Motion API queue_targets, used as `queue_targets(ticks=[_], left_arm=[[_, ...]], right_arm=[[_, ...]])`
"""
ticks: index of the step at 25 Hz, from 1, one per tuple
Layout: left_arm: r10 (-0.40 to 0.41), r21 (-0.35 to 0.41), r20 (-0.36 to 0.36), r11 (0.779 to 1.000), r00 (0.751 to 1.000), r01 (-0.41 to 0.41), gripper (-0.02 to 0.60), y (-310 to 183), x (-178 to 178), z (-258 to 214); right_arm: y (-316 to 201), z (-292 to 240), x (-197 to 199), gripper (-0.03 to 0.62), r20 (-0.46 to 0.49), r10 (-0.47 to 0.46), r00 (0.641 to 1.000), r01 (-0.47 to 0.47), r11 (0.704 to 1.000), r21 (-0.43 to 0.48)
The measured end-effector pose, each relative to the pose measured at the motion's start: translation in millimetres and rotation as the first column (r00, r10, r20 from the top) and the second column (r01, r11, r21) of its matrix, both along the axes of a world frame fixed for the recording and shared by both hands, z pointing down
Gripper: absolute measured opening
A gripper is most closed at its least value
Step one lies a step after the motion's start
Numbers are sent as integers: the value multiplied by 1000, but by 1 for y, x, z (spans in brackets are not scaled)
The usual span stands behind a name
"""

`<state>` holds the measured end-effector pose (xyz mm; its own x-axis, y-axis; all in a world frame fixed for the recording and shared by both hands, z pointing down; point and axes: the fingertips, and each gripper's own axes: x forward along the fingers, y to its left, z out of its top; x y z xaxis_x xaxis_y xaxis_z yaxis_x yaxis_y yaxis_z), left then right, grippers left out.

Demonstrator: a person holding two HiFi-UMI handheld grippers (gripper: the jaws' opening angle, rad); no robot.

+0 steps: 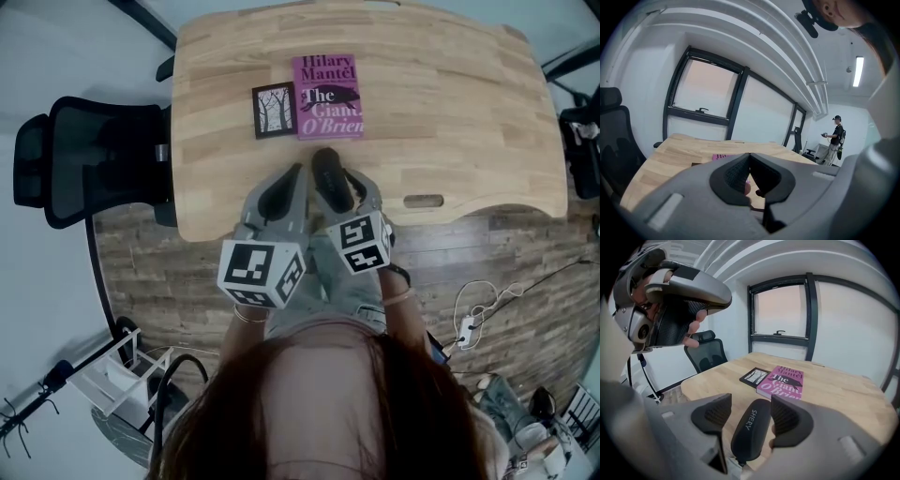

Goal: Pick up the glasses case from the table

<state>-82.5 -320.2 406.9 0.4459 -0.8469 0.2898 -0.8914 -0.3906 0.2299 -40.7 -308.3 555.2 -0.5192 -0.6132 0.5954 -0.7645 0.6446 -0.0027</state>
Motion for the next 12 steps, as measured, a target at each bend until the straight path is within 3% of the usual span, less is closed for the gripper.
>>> queue_targets(ticks=[12], left_arm=[[-4, -37, 5, 999, 1000, 4, 2, -11, 1, 16]], right_arm=[[-7, 49, 2, 279, -29, 27, 999, -29, 997, -74]])
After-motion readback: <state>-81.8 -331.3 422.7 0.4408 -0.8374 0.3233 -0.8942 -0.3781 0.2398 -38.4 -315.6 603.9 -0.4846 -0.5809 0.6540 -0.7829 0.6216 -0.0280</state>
